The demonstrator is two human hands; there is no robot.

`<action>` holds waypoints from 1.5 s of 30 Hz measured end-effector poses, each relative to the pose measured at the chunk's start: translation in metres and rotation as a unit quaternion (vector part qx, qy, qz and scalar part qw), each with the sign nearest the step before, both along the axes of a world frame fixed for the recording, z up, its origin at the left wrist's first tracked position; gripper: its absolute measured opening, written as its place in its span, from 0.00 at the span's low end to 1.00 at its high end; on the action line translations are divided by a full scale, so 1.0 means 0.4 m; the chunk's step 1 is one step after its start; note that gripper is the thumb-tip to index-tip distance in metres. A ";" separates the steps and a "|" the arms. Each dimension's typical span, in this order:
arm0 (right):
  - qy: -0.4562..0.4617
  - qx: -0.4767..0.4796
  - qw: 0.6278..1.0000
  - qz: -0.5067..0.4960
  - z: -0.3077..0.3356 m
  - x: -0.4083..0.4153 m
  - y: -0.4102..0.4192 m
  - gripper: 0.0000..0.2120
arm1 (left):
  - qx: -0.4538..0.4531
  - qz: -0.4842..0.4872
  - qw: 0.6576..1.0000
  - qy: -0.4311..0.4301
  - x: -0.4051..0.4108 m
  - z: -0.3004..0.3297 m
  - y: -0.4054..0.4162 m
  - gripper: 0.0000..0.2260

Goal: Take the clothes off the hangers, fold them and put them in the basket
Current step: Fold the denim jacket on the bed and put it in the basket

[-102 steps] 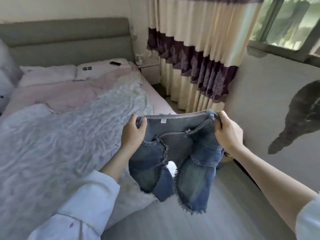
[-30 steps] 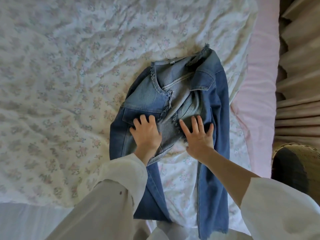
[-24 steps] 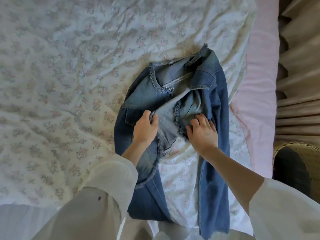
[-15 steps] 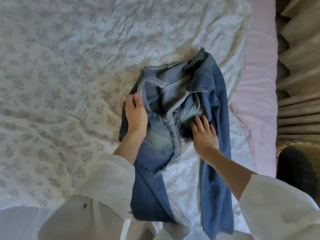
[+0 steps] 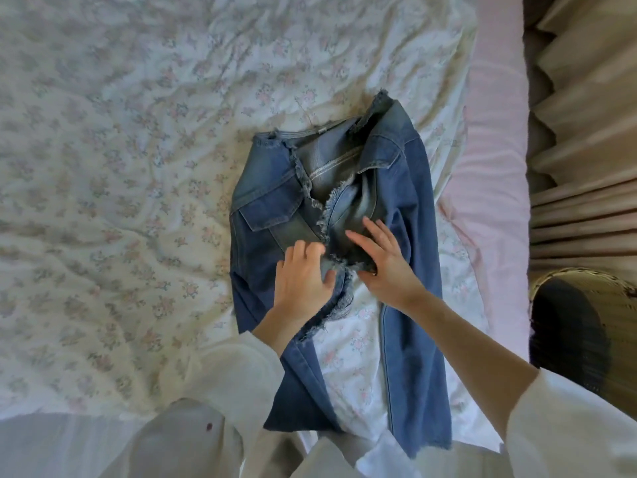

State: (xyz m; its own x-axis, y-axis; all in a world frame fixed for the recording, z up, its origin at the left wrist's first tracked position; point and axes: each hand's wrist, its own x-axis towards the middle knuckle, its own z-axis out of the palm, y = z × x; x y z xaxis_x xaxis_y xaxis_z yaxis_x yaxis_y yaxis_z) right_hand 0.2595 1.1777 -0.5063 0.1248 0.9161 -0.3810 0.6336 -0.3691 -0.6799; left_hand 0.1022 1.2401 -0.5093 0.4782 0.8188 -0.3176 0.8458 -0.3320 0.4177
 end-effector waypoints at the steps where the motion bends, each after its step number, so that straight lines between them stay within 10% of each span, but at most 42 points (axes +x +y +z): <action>1: 0.002 -0.008 0.999 -0.031 -0.012 -0.012 -0.016 0.34 | -0.006 0.010 1.000 0.007 -0.010 -0.011 -0.021 0.15; 7: 0.078 -0.022 0.952 -0.294 -0.029 -0.054 -0.054 0.34 | -0.010 0.168 0.985 0.030 -0.065 -0.049 -0.065 0.22; 13: 0.000 -0.139 0.955 -0.263 -0.081 -0.063 -0.065 0.33 | -0.151 0.519 0.841 -0.028 -0.121 -0.064 -0.032 0.32; 18: -0.142 -0.176 0.956 -0.186 -0.099 -0.052 -0.057 0.25 | -0.206 0.457 0.865 -0.005 -0.143 -0.060 -0.008 0.25; 31: -0.088 0.030 0.877 -0.472 0.068 0.083 -0.013 0.17 | -0.169 0.518 0.826 -0.144 -0.072 0.037 0.056 0.21; 37: -0.107 0.000 0.850 -0.516 0.115 0.138 -0.048 0.16 | -0.306 0.515 0.783 -0.166 -0.128 0.032 0.119 0.31; 42: -0.007 -0.010 0.855 -0.519 0.082 0.111 -0.117 0.15 | -0.361 0.451 0.808 -0.114 -0.153 0.012 0.040 0.35; 45: 0.149 -0.024 0.842 -0.518 0.033 0.067 -0.154 0.24 | -0.400 0.497 0.751 -0.173 -0.159 -0.018 -0.009 0.27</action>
